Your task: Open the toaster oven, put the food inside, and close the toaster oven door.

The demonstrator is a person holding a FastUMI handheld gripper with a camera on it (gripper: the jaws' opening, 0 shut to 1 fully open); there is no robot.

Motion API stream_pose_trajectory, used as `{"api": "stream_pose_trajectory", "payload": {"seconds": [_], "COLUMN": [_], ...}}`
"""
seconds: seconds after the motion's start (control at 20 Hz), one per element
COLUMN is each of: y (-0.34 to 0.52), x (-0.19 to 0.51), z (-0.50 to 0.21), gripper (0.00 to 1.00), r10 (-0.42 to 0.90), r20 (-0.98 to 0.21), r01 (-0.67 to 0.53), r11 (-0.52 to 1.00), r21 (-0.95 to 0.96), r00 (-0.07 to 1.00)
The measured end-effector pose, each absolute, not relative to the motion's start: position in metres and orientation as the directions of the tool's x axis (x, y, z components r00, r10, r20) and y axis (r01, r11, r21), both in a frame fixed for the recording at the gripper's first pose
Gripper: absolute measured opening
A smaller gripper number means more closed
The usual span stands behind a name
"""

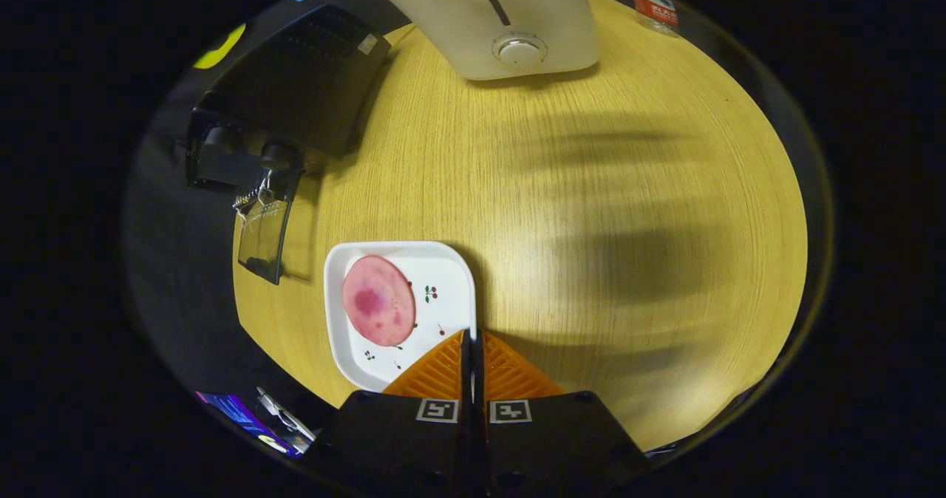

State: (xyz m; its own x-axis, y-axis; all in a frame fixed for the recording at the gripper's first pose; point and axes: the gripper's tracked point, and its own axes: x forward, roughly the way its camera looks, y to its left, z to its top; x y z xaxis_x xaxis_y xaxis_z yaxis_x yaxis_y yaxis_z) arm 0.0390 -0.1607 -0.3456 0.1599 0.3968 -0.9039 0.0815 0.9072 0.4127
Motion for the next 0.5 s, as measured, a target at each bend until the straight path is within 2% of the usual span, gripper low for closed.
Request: {"api": "stream_pose_trajectory", "payload": {"seconds": [0.5], "y": [-0.160], "x": [0.042], "z": [-0.319], "gripper": [0.02], "r10": [0.480], "r20": [-0.844], "r01": [0.209], "r11": [0.823], "r21": [0.528], "r00": [0.241]}}
